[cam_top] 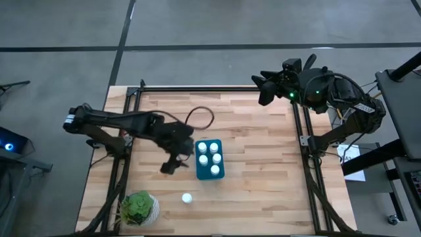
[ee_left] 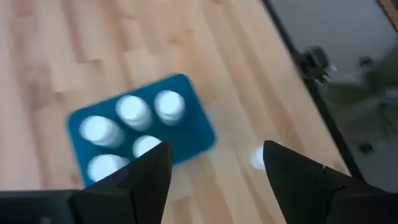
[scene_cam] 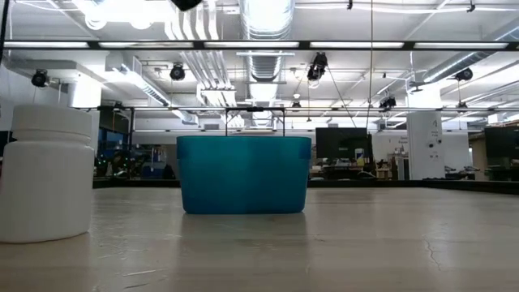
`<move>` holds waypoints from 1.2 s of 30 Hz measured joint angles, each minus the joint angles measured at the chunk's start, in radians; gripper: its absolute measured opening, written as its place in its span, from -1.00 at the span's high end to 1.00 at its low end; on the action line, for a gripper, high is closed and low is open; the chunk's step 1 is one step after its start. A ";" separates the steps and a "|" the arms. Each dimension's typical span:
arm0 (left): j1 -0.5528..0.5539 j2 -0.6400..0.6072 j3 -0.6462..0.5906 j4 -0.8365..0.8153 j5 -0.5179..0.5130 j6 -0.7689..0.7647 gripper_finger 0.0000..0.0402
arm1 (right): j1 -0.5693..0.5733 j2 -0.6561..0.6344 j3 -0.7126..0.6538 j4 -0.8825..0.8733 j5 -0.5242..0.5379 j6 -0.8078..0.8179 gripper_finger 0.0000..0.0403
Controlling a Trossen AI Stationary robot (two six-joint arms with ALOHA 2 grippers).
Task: Pick and place pill bottles into a basket
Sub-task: Put the pill bottle into the bin
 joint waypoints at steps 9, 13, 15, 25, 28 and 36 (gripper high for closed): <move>-0.127 0.012 -0.007 -0.044 0.009 0.009 -0.16 | 0.000 0.000 0.000 0.000 0.000 -0.001 -0.09; -0.157 0.048 -0.007 -0.043 0.008 0.006 -0.16 | 0.000 0.000 0.000 0.000 0.000 -0.002 -0.09; -0.168 0.065 -0.007 -0.042 0.008 0.005 -0.16 | 0.000 0.000 0.000 0.000 0.000 -0.002 -0.09; -0.218 0.167 -0.007 -0.022 0.011 -0.140 -0.16 | 0.000 0.000 0.000 -0.001 -0.001 -0.011 -0.09; -0.228 0.202 -0.007 -0.024 0.011 -0.219 -0.16 | 0.000 0.000 0.000 -0.001 -0.001 -0.020 -0.09; -0.281 0.239 -0.013 0.059 -0.161 -0.430 -0.16 | 0.000 0.000 0.000 -0.003 -0.002 -0.021 -0.09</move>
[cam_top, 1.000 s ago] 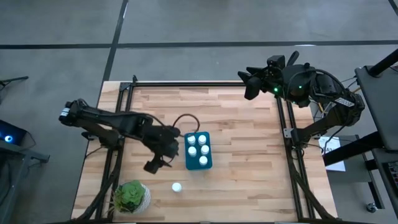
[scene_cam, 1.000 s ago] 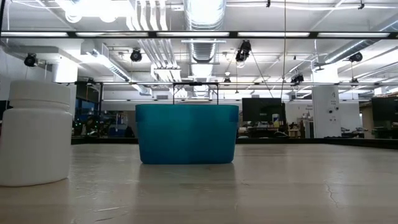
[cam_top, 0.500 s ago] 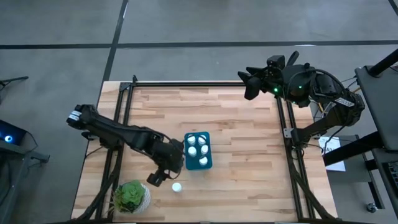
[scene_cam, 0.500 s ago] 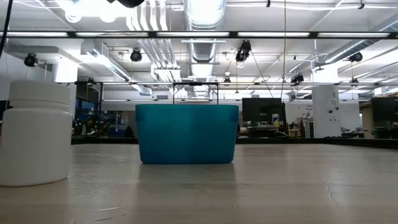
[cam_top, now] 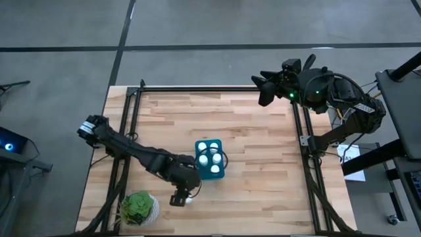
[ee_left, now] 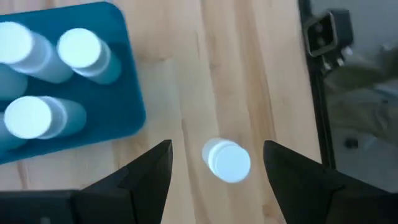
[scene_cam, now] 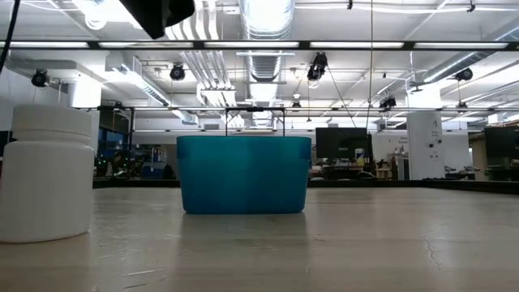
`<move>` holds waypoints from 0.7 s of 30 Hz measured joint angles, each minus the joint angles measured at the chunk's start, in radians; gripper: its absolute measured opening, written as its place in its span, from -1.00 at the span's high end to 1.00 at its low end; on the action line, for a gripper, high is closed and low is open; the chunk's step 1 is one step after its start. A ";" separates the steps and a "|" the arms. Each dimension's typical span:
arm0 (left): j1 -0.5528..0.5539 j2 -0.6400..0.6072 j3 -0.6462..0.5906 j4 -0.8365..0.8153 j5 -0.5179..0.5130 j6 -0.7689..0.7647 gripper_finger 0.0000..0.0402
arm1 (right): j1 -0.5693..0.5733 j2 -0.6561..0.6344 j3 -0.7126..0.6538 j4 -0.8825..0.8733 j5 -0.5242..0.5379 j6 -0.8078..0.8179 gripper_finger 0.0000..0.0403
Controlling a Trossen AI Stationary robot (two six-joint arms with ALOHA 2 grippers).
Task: Pick and place pill bottles into a basket
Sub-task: Put the pill bottle into the bin
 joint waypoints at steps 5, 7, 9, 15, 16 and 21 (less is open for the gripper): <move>-0.030 -0.001 -0.024 0.015 -0.027 -0.111 -0.16 | 0.000 0.000 0.000 0.002 -0.034 0.020 -0.09; -0.048 -0.003 -0.046 0.013 -0.027 -0.137 -0.16 | 0.000 0.000 0.000 0.003 -0.045 0.021 -0.09; -0.068 -0.008 -0.065 0.017 -0.027 -0.164 -0.16 | 0.000 0.000 0.000 0.003 -0.048 0.021 -0.09; -0.124 -0.009 -0.109 0.090 -0.027 -0.246 -0.16 | 0.000 0.000 0.000 0.004 -0.051 0.054 -0.09; -0.132 -0.010 -0.116 0.113 -0.027 -0.262 -0.16 | 0.000 0.000 0.000 0.004 -0.051 0.054 -0.09; -0.154 -0.004 -0.138 0.137 -0.064 -0.297 -0.16 | 0.007 0.000 0.000 0.004 -0.084 0.058 -0.09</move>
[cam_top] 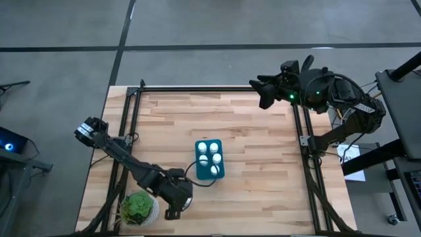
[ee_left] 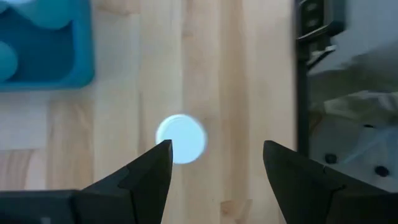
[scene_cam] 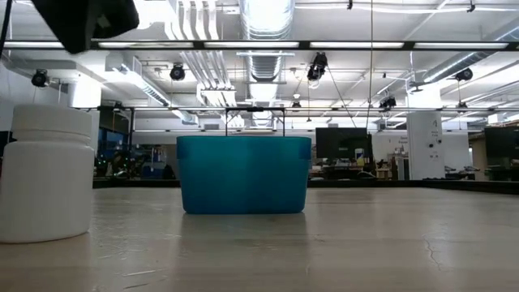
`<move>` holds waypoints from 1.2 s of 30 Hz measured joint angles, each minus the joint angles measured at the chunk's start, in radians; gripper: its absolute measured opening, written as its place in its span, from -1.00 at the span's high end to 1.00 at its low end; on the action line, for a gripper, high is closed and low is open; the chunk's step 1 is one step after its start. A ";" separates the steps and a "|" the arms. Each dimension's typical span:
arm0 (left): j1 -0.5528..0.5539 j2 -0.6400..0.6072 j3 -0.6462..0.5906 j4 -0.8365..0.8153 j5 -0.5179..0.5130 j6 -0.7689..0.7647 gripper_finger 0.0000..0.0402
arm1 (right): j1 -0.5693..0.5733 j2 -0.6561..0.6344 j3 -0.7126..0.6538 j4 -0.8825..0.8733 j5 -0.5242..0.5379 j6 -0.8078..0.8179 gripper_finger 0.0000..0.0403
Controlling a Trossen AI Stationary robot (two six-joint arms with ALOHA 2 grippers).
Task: Pick and place pill bottles into a basket
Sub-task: Put the pill bottle into the bin
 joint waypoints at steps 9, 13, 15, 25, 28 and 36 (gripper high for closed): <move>-0.002 0.018 -0.015 -0.006 -0.052 -0.003 -0.16 | 0.024 0.000 -0.004 -0.002 -0.027 0.013 -0.09; -0.001 0.021 -0.037 0.022 -0.053 -0.001 -0.16 | 0.024 0.000 -0.007 -0.001 -0.026 0.018 -0.09; -0.001 0.021 -0.051 0.045 -0.052 -0.003 -0.16 | 0.024 0.000 -0.009 -0.001 -0.026 0.018 -0.09; -0.001 0.021 -0.080 0.071 -0.049 -0.025 -0.16 | 0.024 0.000 -0.034 0.000 -0.016 0.015 -0.09; -0.001 0.021 -0.080 0.072 -0.049 -0.019 -0.16 | 0.024 0.000 -0.055 0.002 -0.016 0.030 -0.09; -0.001 0.021 -0.128 0.150 -0.067 -0.033 -0.16 | 0.028 0.000 -0.101 0.033 -0.017 0.085 -0.09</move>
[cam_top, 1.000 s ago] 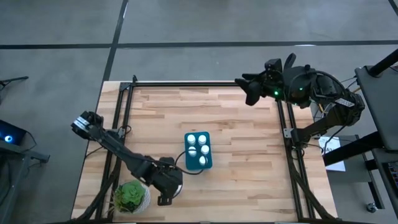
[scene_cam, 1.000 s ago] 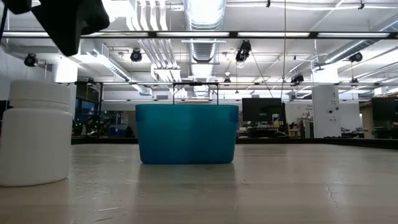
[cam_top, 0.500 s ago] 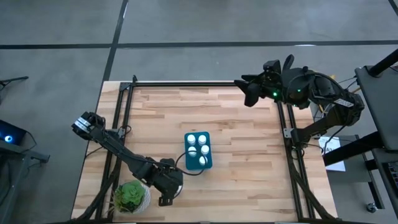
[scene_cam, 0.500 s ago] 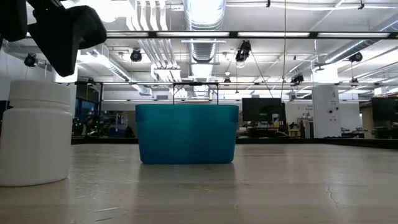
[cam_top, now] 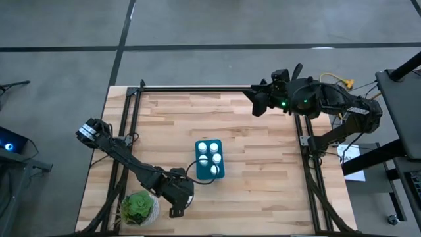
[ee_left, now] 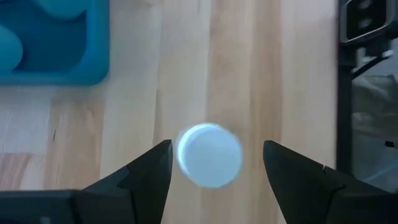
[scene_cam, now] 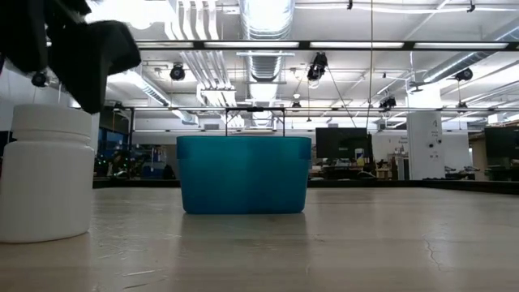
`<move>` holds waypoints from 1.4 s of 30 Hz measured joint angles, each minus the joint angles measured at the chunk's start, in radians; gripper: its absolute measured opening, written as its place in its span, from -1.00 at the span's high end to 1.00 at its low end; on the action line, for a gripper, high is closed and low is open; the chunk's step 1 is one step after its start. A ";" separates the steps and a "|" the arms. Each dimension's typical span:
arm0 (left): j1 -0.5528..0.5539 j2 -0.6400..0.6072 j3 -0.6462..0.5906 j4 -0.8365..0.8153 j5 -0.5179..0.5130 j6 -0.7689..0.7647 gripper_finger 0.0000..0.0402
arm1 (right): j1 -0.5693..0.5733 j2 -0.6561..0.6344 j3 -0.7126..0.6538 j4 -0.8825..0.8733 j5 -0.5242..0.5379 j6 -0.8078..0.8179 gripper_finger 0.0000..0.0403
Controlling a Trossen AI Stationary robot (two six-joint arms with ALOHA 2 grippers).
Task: Pick and place pill bottles into a basket
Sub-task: Put the pill bottle into the bin
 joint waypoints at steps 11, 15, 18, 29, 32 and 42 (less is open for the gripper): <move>0.000 0.000 -0.031 0.015 -0.009 -0.023 -0.16 | 0.011 0.000 -0.010 0.080 -0.005 -0.015 -0.09; 0.000 0.000 -0.032 0.018 -0.012 -0.019 -0.16 | 0.011 0.000 -0.010 0.094 -0.005 -0.016 -0.09; 0.000 0.000 -0.032 0.018 -0.016 -0.017 -0.16 | 0.011 0.000 -0.010 0.096 -0.006 -0.016 -0.09; 0.000 0.120 -0.024 0.096 0.021 -0.032 -0.16 | 0.018 0.000 -0.010 0.102 -0.012 -0.011 -0.09; 0.000 0.135 -0.023 0.096 0.022 -0.045 -0.16 | 0.018 0.000 -0.010 0.103 -0.028 -0.012 -0.09; 0.000 0.138 -0.022 0.095 0.022 -0.046 0.02 | 0.018 0.000 -0.010 0.103 -0.055 -0.012 -0.09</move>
